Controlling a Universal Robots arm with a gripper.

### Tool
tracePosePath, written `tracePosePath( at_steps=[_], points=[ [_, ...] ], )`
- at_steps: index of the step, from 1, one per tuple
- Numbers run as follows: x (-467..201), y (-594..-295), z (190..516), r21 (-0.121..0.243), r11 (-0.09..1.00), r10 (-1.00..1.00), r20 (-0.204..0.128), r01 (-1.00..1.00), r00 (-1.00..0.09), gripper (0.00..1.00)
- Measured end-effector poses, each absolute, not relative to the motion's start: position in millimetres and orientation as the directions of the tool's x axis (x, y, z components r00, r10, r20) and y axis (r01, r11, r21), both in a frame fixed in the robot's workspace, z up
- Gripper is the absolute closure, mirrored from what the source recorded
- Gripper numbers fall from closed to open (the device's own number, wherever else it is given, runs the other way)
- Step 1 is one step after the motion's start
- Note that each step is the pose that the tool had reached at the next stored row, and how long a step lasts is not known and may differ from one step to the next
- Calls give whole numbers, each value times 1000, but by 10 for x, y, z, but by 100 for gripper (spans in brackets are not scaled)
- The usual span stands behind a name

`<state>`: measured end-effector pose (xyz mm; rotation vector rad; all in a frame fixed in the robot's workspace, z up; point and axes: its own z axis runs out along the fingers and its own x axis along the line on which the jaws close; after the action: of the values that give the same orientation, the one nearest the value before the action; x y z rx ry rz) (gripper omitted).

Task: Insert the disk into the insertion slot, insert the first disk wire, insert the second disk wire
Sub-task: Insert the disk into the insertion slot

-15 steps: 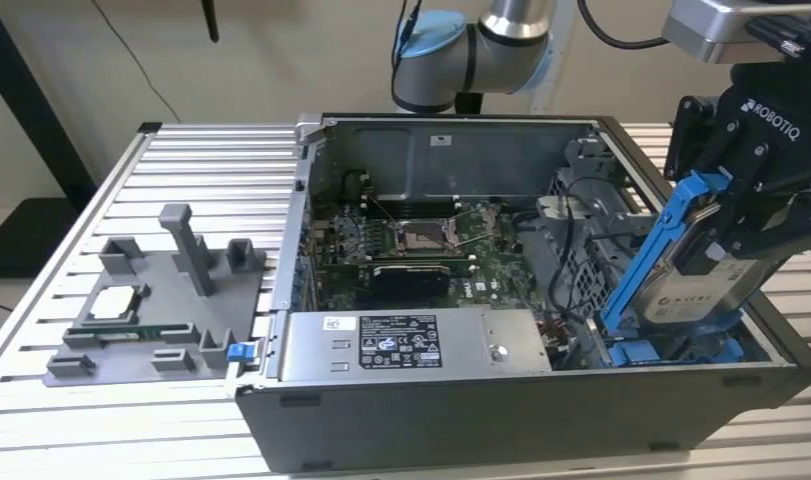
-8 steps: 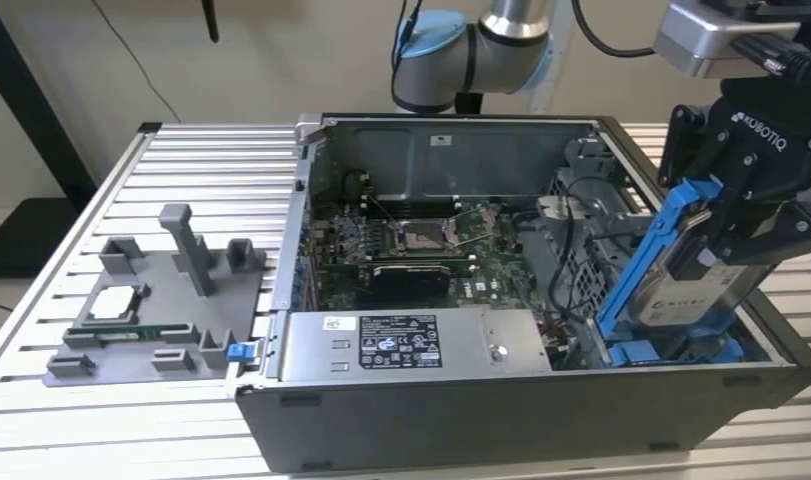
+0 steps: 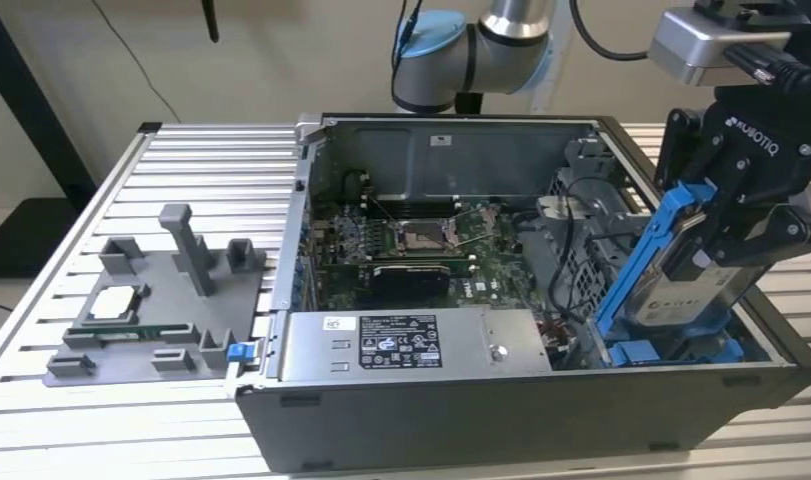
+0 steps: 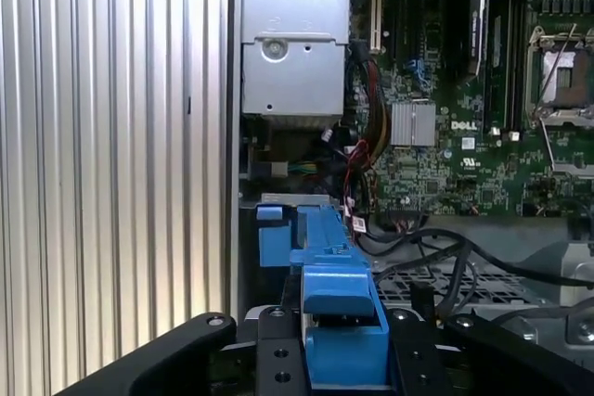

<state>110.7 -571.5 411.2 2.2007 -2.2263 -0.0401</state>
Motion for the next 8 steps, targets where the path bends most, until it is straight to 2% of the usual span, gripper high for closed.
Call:
tracePosePath(
  at_steps=[8],
  points=[
    [1126,-5714,4035,26,11,-1000,-11,-1000,-11,100]
  ],
)
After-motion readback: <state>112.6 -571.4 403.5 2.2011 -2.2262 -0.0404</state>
